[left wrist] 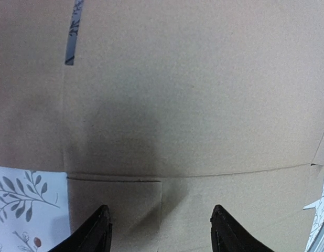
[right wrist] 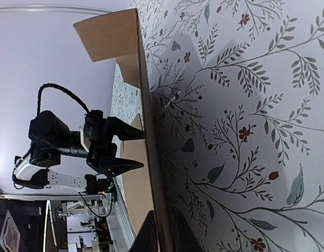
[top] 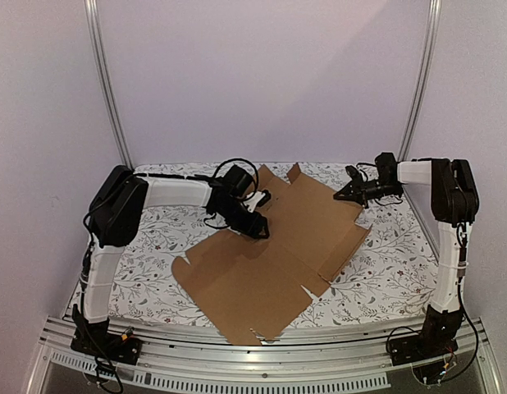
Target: Fold the paper box
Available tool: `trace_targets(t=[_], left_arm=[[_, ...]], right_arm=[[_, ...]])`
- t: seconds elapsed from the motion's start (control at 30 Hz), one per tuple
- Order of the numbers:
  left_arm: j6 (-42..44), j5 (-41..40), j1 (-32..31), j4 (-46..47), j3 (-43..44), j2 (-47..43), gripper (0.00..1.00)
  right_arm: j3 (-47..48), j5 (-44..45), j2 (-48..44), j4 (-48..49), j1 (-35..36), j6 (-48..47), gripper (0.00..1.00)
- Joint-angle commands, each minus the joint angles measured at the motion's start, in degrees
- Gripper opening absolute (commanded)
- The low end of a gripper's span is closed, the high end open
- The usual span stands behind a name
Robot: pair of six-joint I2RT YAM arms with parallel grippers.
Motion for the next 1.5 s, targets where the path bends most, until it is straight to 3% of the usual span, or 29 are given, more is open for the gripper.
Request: trace_targets(t=[0.0, 0.1, 0.2, 0.33, 0.4, 0.53, 0.63, 0.83, 1.1, 1.47], left_arm=[[-1.0, -1.6, -2.0, -4.5, -3.5, 5.7, 0.65], [-1.1, -2.0, -2.0, -4.0, -4.2, 5.0, 0.65], [-0.4, -2.4, -2.0, -3.9, -4.6, 4.3, 0.65], [0.7, -2.6, -2.0, -4.8, -4.3, 3.8, 0.65], [0.7, -2.3, -2.0, -4.7, -4.2, 3.6, 0.65], [0.6, -0.3, -2.0, -4.2, -3.6, 4.4, 0.65], [0.9, 0.8, -2.0, -4.3, -3.0, 5.2, 0.65], [1.1, 3.0, -1.9, -4.5, -2.6, 5.6, 0.65], [-0.1, 7.8, -1.3, -5.3, -2.7, 5.8, 0.65], [0.8, 6.4, -0.8, -6.8, -2.2, 6.1, 0.65]], right_arm=[[2.2, -2.0, -1.1, -4.5, -2.8, 0.8, 0.27], [6.7, 0.4, -4.8, -14.8, -7.9, -5.4, 0.41], [10.0, 8.0, -11.1, -28.8, -9.9, -20.7, 0.5], [1.5, 16.3, -24.4, -33.1, -8.1, -34.4, 0.54], [-5.4, 24.2, -33.0, -33.2, -2.6, -42.4, 0.55], [-25.7, 46.8, -51.6, -25.4, 16.7, -57.1, 0.59], [-35.6, 54.2, -60.5, -20.5, 28.2, -64.4, 0.64], [-41.2, 59.1, -57.2, -15.1, 36.6, -72.3, 0.68], [-43.3, 70.0, -47.7, -4.8, 50.7, -73.4, 0.68], [-42.0, 73.7, -36.8, -0.9, 53.5, -72.4, 0.66]])
